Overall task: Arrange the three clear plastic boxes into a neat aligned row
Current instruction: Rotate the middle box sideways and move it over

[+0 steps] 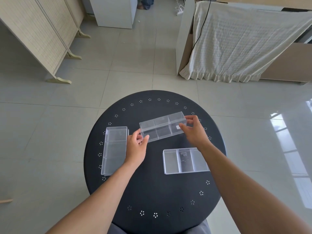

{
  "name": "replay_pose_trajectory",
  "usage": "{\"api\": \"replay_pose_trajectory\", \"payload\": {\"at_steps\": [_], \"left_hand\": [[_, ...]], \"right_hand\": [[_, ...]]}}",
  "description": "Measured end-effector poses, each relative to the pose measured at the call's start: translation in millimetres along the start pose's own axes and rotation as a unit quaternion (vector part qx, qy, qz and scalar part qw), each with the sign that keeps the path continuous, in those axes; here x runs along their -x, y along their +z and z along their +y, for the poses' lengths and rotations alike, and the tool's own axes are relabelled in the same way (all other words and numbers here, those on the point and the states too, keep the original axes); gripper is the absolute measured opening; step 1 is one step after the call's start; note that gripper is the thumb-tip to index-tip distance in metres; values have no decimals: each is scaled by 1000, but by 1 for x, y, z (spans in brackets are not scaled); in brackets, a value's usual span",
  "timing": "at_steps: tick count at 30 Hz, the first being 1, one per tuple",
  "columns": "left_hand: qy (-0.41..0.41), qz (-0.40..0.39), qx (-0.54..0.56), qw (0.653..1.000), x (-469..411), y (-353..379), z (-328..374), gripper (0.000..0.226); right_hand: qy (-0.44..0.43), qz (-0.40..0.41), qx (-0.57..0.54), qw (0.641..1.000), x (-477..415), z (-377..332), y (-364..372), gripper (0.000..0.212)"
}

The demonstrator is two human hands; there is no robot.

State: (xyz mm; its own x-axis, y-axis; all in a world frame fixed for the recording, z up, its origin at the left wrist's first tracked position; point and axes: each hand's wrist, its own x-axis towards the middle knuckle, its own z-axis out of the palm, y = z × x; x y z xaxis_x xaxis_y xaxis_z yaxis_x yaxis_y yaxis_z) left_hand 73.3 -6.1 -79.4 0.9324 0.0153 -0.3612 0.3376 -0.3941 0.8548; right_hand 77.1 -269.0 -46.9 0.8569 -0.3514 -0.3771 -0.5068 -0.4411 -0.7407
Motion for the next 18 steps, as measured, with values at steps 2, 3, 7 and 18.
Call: {"api": "replay_pose_trajectory", "payload": {"at_steps": [2, 3, 7, 18], "left_hand": [[-5, -1, 0, 1000, -4, 1, 3, 46], [-7, -2, -3, 1000, -7, 2, 3, 43], [-12, -19, -26, 999, -8, 5, 13, 12], [-96, -144, 13, 985, -3, 9, 11, 47]], "right_hand": [[10, 2, -1, 1000, 0, -2, -1, 43], [12, 0, 2, 1000, -1, -1, -1, 46], [22, -30, 34, 999, -3, 8, -1, 64], [47, -45, 95, 993, -14, 17, 2, 73]]}}
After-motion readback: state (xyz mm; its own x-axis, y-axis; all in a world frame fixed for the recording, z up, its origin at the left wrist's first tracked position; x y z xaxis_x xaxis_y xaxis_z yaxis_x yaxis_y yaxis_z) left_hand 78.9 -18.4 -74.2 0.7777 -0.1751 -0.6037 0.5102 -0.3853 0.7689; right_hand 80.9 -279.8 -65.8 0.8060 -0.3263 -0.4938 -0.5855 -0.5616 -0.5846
